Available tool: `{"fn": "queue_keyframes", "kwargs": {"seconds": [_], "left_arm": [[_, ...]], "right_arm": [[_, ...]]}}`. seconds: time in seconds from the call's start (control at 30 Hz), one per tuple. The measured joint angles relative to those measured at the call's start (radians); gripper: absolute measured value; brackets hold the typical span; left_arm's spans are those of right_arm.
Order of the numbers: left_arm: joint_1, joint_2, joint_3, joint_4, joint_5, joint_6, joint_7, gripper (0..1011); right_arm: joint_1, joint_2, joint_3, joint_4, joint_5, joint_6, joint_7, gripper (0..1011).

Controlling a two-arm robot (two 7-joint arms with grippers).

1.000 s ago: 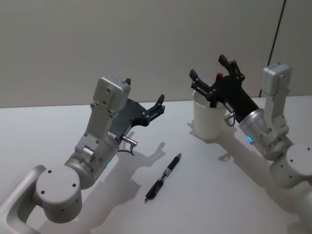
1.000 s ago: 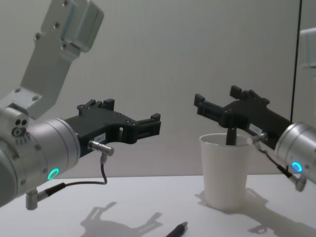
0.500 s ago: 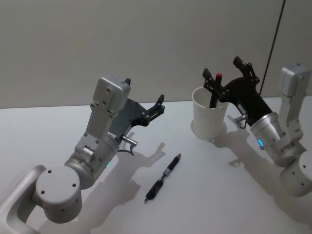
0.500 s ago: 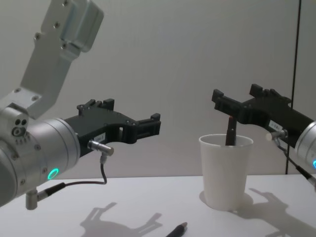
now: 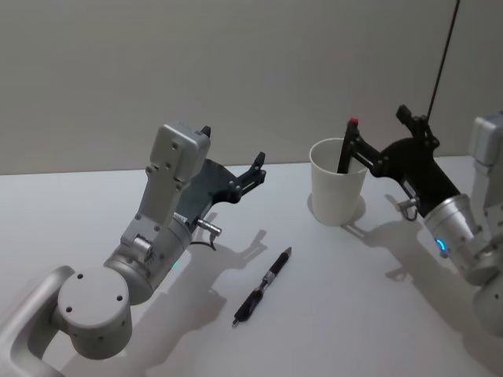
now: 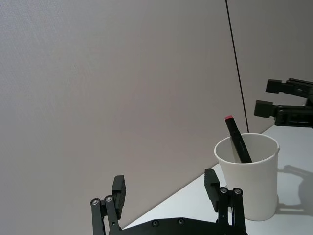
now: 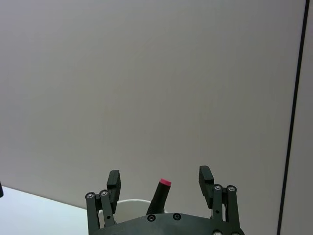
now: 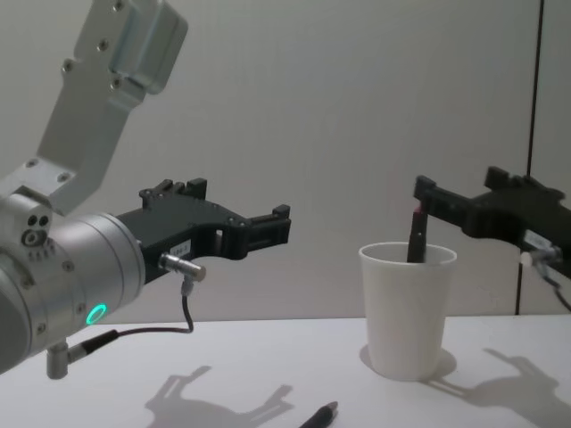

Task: Place the pen into the pen holder.

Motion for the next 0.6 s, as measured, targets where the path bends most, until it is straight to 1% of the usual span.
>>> {"fn": "queue_keyframes", "kwargs": {"seconds": [0.03, 0.23, 0.33, 0.53, 0.6], "left_arm": [[0.0, 0.0, 0.0, 0.0, 0.0, 0.0, 0.0, 1001], [0.0, 0.0, 0.0, 0.0, 0.0, 0.0, 0.0, 1001], [0.0, 0.0, 0.0, 0.0, 0.0, 0.0, 0.0, 1001], [0.0, 0.0, 0.0, 0.0, 0.0, 0.0, 0.0, 1001], [0.0, 0.0, 0.0, 0.0, 0.0, 0.0, 0.0, 1001]], "right_arm": [[0.0, 0.0, 0.0, 0.0, 0.0, 0.0, 0.0, 1001], [-0.06, 0.039, -0.002, -0.09, 0.013, 0.063, -0.043, 1001], [-0.081, 0.053, -0.002, -0.12, 0.018, 0.085, -0.058, 1002], [-0.139, 0.092, -0.004, -0.21, 0.032, 0.148, -0.099, 1002], [-0.153, 0.1, -0.004, -0.229, 0.035, 0.163, -0.109, 1001]]}}
